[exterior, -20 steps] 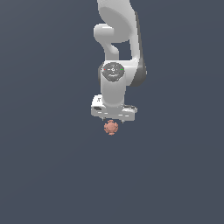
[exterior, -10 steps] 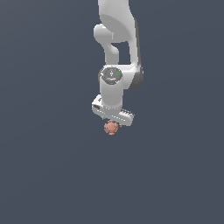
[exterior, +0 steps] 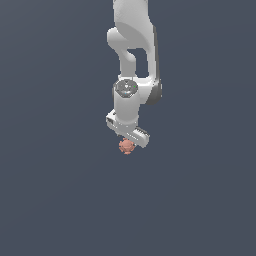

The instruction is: Pick up the object and move it to a goal position.

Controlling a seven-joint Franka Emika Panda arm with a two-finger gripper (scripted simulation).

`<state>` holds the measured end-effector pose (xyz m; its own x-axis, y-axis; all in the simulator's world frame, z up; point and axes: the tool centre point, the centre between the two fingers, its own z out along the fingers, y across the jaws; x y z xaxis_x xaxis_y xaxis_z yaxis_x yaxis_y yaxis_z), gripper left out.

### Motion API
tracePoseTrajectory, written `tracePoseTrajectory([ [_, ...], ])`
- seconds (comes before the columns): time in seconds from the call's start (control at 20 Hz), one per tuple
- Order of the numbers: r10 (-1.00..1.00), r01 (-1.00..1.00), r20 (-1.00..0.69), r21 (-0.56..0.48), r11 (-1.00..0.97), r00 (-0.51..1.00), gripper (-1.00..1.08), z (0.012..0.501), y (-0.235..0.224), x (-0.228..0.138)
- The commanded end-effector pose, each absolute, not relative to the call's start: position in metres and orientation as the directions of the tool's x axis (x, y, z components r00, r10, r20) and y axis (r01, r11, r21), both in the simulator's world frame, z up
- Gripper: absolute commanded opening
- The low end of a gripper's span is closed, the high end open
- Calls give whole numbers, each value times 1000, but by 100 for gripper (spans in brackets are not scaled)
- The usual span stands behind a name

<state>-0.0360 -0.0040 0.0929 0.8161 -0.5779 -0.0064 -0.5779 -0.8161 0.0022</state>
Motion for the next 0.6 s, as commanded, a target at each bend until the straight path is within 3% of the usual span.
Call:
tracePoseTrajectory([
  [0.0,-600,-600,-2,1,-800,800,100,91,-5,-37],
  [0.55,-612,-612,-1,0,-791,791,100,81,-5,-38],
])
